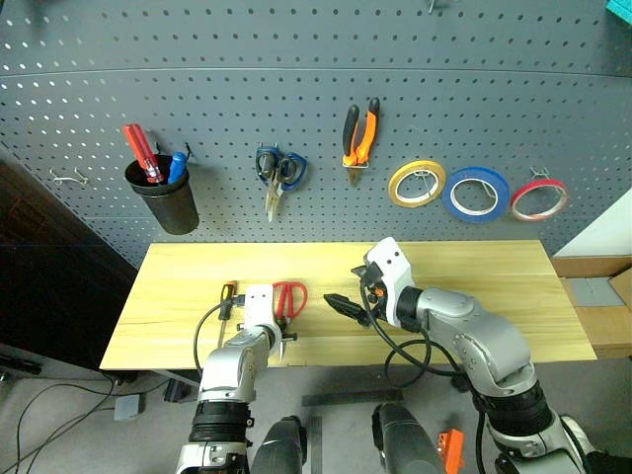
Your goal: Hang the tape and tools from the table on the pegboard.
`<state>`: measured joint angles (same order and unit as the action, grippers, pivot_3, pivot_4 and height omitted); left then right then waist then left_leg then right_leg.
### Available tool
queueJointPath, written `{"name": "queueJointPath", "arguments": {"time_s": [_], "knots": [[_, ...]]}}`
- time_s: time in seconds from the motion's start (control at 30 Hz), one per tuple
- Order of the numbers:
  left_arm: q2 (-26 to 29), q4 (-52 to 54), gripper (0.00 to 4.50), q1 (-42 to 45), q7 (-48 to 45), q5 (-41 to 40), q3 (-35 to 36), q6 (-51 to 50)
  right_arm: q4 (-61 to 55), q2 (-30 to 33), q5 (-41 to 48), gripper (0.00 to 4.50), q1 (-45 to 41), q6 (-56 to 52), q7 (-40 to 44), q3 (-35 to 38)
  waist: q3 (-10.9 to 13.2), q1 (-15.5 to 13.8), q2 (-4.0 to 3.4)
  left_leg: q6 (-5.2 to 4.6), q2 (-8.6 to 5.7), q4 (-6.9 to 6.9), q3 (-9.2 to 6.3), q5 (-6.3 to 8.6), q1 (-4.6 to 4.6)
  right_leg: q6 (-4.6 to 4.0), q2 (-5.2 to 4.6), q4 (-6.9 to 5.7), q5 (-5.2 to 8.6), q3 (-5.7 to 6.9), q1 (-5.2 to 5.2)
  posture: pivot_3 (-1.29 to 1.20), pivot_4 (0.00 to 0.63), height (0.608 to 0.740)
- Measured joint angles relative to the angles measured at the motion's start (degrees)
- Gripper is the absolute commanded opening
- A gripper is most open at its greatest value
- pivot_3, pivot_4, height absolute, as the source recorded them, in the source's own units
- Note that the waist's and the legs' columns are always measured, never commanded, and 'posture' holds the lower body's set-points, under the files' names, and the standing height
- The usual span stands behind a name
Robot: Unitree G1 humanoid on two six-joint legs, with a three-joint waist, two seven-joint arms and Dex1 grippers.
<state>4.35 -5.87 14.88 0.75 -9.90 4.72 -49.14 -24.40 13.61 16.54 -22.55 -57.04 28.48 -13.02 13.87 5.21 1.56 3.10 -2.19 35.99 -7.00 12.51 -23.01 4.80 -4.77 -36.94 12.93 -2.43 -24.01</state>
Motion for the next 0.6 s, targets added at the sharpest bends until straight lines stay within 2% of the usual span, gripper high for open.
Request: {"name": "queueJointPath", "arguments": {"time_s": [0.03, 0.3, 0.6], "knots": [[0.16, -0.05, 0.04, -0.08, -0.28, 0.05, -0.03, 0.17, -0.28, 0.22, 0.37, 4.5, 0.01, -0.16, 0.01, 0.0, -0.04, 0.01, -0.01, 0.0, 0.0, 0.0, 0.0, 0.0, 0.0, 0.0, 0.0, 0.0, 0.0, 0.0, 0.0, -0.19, 0.184, 0.74], [2.02, -0.07, 0.04, -1.42, -2.21, 0.58, -0.78, 1.67, -0.6, 1.43, 1.32, 4.5, 0.6, -0.78, -0.21, 0.08, -0.32, 0.55, 0.0, 0.0, 0.01, 0.01, 0.02, 0.0, 0.01, 0.0, 0.0, -0.01, 0.0, 0.0, 0.0, -0.2, 0.184, 0.74], [0.8, 1.25, 2.76, -3.03, -2.49, -0.2, 1.11, 3.06, -0.87, 3.02, 1.6, 4.5, 1.42, -0.55, -0.43, -0.04, -0.33, 1.27, 0.01, 0.0, 0.0, 0.02, 0.02, 0.0, -0.01, 0.01, 0.0, -0.01, -0.01, -0.01, 0.0, -0.2, 0.186, 0.74]]}}
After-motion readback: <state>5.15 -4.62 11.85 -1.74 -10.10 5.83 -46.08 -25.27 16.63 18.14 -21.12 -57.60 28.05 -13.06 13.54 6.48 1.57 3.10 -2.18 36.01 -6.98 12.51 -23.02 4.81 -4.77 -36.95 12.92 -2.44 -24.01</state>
